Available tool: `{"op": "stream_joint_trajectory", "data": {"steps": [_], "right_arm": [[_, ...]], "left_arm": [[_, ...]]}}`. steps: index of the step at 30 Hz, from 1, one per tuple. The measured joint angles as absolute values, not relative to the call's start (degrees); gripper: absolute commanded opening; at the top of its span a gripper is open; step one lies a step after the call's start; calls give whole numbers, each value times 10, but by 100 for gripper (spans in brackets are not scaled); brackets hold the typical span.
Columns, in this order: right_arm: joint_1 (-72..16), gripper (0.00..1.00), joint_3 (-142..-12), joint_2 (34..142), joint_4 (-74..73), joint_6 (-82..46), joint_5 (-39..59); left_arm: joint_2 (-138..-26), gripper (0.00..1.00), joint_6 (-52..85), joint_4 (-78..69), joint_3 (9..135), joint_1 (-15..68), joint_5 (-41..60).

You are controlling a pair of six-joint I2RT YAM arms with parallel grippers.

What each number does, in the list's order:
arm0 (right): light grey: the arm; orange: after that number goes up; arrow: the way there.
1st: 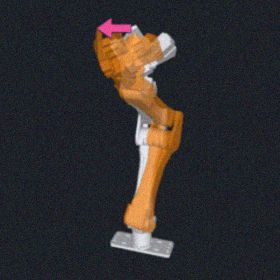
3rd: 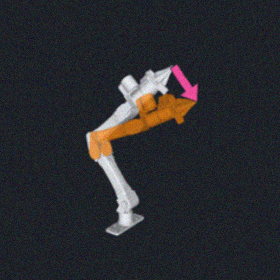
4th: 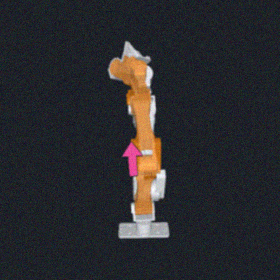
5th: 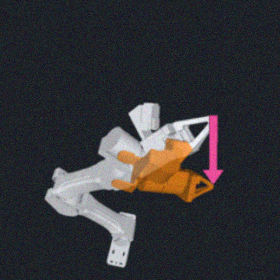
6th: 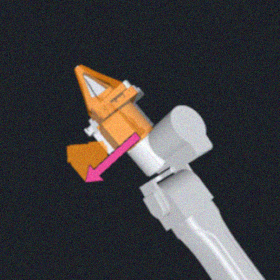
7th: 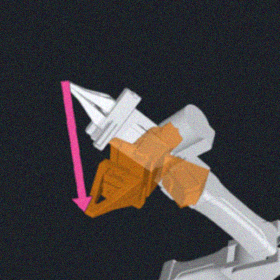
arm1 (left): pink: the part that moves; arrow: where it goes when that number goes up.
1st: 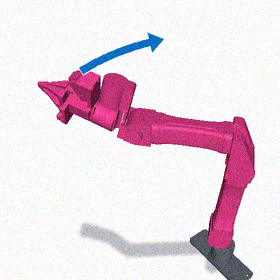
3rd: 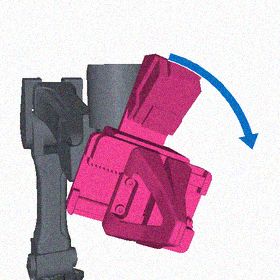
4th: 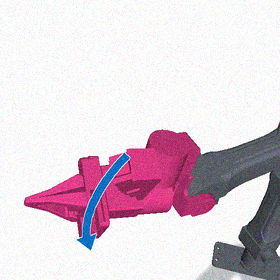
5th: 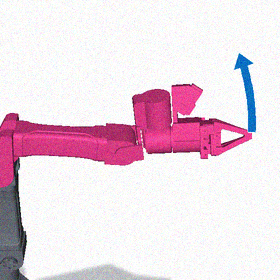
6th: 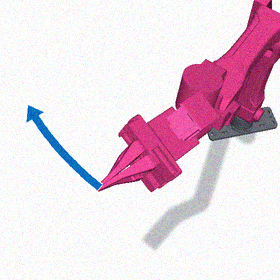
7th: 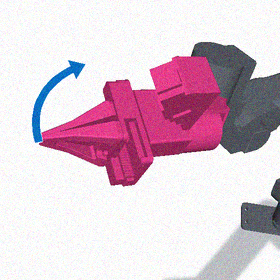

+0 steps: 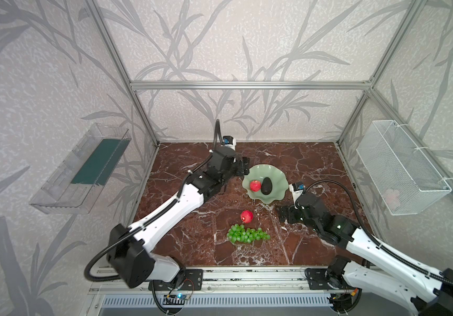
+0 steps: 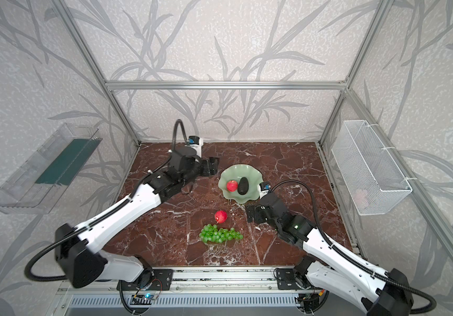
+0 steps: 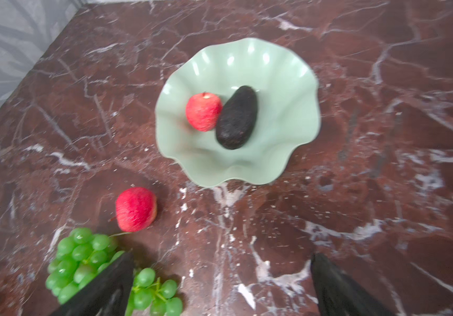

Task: Place and organize the fake fruits in the fruit bowl
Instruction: 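Grasp the second red apple with the right gripper while the left arm withdraws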

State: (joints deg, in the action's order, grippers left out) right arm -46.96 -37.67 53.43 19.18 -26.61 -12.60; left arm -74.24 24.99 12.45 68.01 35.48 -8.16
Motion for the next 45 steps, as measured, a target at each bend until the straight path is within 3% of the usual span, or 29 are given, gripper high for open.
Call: {"op": "stream_joint_trajectory", "data": {"steps": [6, 16, 32, 45], "right_arm": [[-543, 98, -416, 648, 150, -299, -133], [-568, 89, -443, 796, 91, -340, -119], [-571, 68, -520, 944, 44, -362, -100], [-571, 49, -525, 989, 36, -380, -96]], "left_arm": [[-526, 96, 227, 127, 528, 283, -108], [-336, 100, 109, 190, 498, 231, -215], [-323, 99, 90, 224, 462, 208, -242], [-326, 99, 102, 227, 462, 179, -210]]}}
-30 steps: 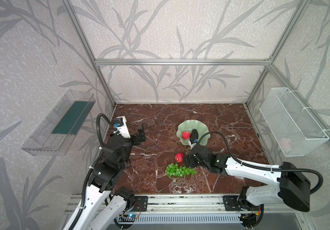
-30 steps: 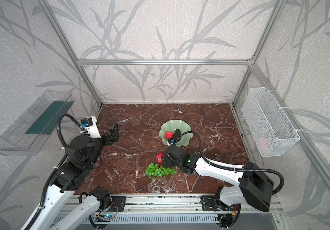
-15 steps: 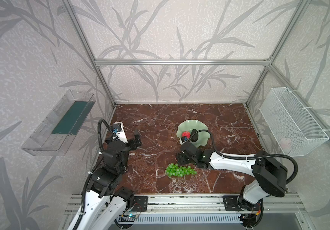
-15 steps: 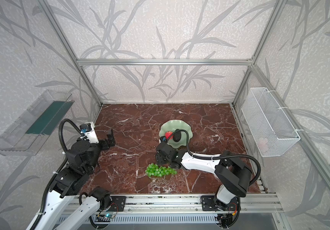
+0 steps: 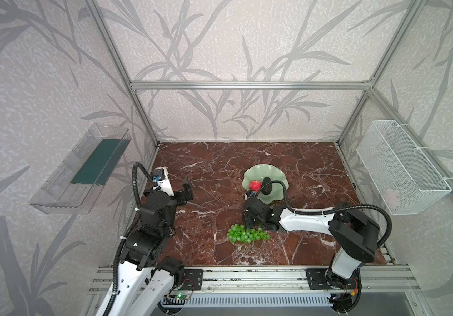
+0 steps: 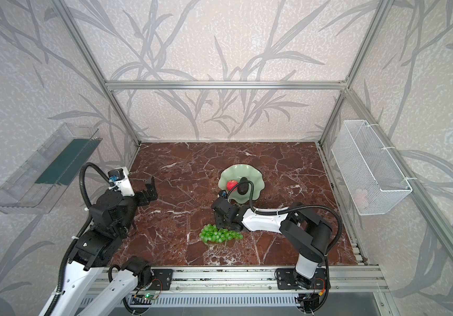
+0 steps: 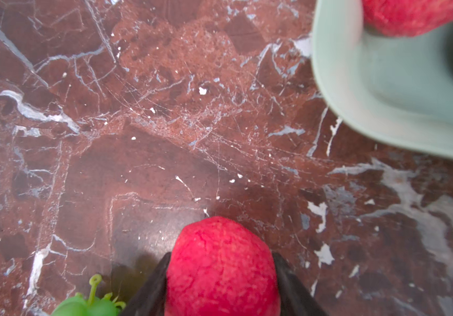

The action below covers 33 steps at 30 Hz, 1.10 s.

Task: Place and organize the fake fruits in the fruit bowl
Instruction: 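Grasp the second red apple with the right gripper while the left arm withdraws, then carry the second apple into the bowl and open the right gripper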

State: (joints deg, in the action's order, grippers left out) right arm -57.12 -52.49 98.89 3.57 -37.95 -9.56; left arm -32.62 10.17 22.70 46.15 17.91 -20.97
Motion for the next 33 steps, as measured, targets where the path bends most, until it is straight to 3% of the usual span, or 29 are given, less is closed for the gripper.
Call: {"op": "stream_joint_trajectory", "data": {"steps": [8, 16, 23, 33], "right_arm": [[-571, 40, -525, 968, 43, -377, -93], [-560, 40, -525, 813, 76, -337, -107], [-451, 40, -524, 728, 107, -288, -104], [-318, 40, -526, 768, 129, -219, -83]], "left_arm": [[-329, 99, 107, 227, 462, 173, -198], [-331, 99, 111, 227, 462, 168, -192], [-332, 99, 114, 227, 462, 167, -190], [-333, 99, 116, 227, 462, 164, -189]]}}
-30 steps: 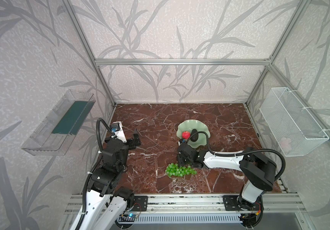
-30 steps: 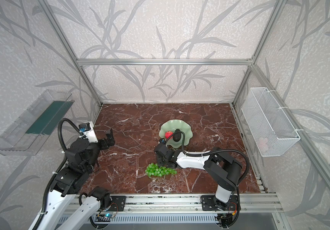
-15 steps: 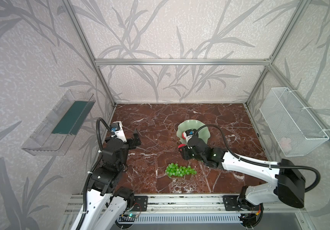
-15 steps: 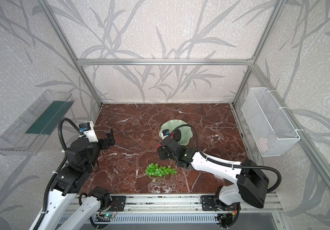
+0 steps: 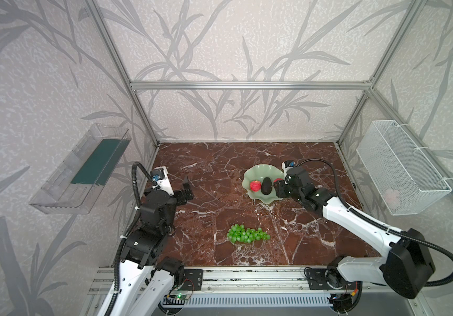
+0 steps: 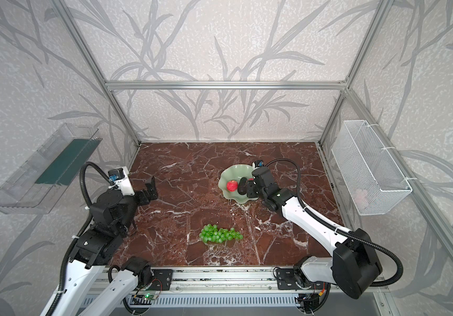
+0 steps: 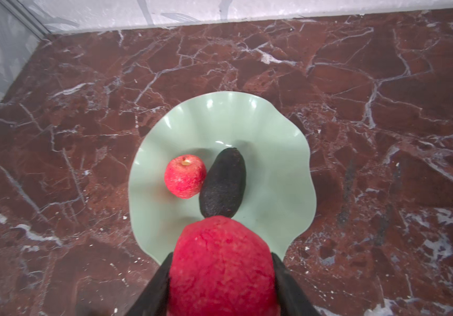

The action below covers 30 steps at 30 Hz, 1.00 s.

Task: Place and organize the fake fruits in the fruit bowl
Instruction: 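Carry the second apple into the bowl and open the right gripper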

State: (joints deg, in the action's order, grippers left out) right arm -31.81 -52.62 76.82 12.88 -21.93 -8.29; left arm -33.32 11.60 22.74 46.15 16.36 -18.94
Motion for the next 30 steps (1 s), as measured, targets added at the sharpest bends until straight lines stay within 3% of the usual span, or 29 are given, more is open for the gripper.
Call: {"op": "stream_joint_trajectory", "data": {"steps": [10, 24, 30], "right_arm": [[-271, 40, -563, 890, 117, -187, -65], [-246, 41, -609, 974, 91, -174, -63], [-245, 52, -623, 1008, 89, -172, -62]], "left_arm": [[-341, 99, 118, 227, 461, 160, -185], [-346, 99, 122, 227, 461, 156, -179], [-346, 99, 125, 227, 461, 154, -179]]}}
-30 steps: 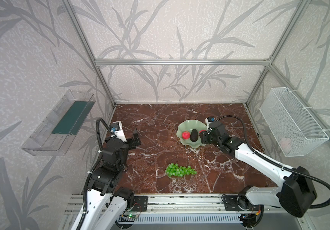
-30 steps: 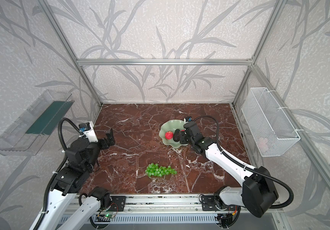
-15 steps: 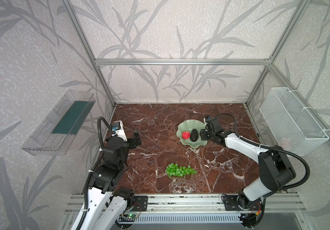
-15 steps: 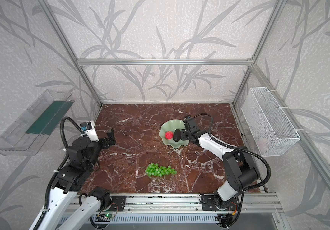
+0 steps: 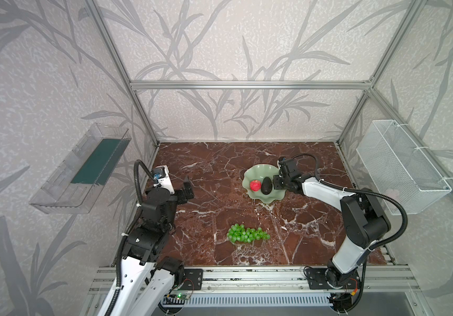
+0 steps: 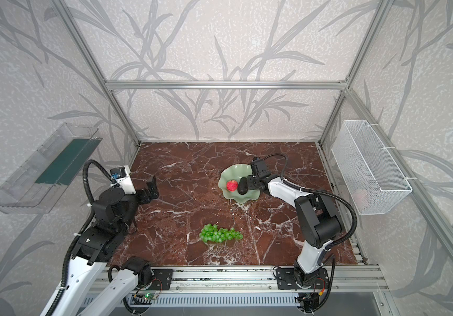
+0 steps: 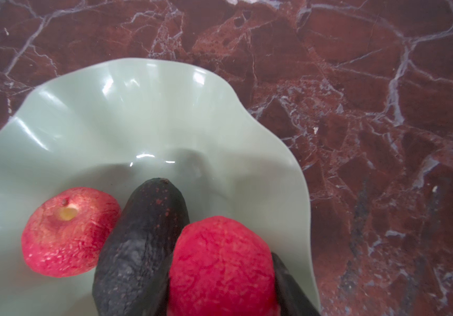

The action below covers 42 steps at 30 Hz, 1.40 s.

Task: Place and organize the fake fruits in the fruit bowl
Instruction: 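Carry the second apple into the bowl and open the right gripper, then reach the right gripper to the green grapes and grasp the bunch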

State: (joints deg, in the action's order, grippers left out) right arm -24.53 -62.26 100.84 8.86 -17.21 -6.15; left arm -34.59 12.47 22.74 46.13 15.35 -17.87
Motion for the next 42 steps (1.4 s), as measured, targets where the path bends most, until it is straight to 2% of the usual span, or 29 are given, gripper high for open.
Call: {"op": "stream_joint_trajectory", "data": {"steps": [5, 11, 15, 19, 23, 27, 33, 42], "right_arm": [[-245, 65, -629, 1013, 91, -171, -61], [-244, 74, -641, 1002, 100, -169, -60], [-243, 81, -641, 942, 121, -168, -51], [-243, 98, -605, 835, 87, -165, -6], [-243, 99, -489, 710, -5, -161, 73], [-255, 99, -399, 649, -49, -139, 141], [-342, 99, -374, 637, -48, -82, 205], [-517, 99, -368, 705, -60, -25, 197]], "left_arm": [[-346, 99, 126, 227, 461, 152, -179], [-346, 99, 126, 227, 461, 151, -179], [-345, 99, 126, 227, 461, 149, -178], [-345, 99, 127, 227, 461, 148, -177], [-345, 99, 127, 227, 461, 147, -175], [-345, 99, 130, 227, 461, 144, -170], [-347, 99, 133, 227, 461, 138, -163], [-352, 99, 137, 227, 460, 132, -157]]}}
